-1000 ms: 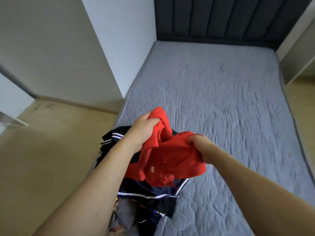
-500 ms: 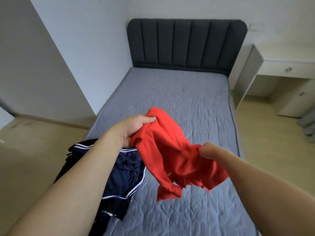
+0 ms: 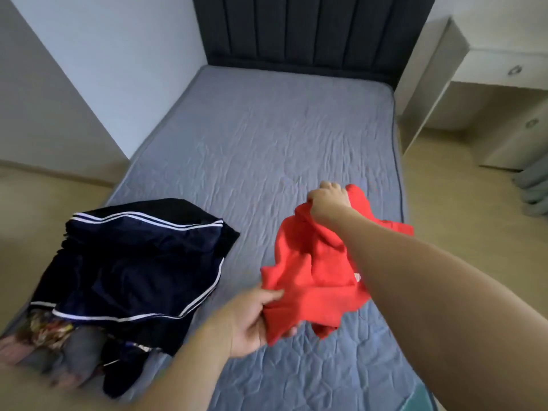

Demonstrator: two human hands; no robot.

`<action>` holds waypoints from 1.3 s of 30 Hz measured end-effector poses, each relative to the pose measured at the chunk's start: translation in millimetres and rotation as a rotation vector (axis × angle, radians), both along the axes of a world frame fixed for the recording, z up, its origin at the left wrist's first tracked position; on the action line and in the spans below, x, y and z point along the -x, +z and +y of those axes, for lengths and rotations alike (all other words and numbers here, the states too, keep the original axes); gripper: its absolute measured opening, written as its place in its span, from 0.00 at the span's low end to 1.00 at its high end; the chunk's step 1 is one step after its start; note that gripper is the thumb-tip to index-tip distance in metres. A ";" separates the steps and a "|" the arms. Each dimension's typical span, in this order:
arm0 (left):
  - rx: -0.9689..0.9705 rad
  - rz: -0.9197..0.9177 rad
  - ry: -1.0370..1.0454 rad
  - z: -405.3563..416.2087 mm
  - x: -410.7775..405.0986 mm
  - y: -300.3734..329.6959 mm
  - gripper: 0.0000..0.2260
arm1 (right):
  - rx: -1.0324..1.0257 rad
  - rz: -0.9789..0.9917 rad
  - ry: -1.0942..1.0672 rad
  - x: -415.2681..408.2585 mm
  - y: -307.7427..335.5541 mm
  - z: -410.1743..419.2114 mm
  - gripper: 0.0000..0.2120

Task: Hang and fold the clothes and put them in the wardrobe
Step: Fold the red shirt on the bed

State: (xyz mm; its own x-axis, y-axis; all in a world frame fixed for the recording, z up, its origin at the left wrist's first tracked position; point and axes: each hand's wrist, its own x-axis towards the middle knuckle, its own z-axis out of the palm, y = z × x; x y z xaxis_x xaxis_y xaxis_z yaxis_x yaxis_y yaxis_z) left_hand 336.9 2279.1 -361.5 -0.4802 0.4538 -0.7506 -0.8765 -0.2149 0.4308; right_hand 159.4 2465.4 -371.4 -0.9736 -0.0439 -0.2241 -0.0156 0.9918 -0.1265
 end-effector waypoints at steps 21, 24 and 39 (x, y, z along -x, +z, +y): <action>1.559 0.812 -0.345 59.8 165.0 -527.7 0.49 | 0.305 0.019 -0.771 -47.4 -498.0 160.3 0.25; 1.319 0.882 -0.058 55.4 186.8 -515.9 0.28 | 0.444 0.073 -0.594 -43.1 -480.5 164.3 0.06; 1.435 1.407 -0.614 132.1 190.0 -502.0 0.25 | 1.043 -0.399 -0.409 -119.1 -458.0 165.0 0.17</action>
State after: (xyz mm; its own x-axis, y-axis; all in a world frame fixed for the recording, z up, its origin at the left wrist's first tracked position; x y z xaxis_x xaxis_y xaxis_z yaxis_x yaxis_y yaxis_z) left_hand 146.8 2411.2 -863.4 -0.9514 0.3075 0.0150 0.3000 0.9150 0.2699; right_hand 278.6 2630.4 -829.5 -0.8270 -0.0872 -0.5554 0.5023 0.3290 -0.7997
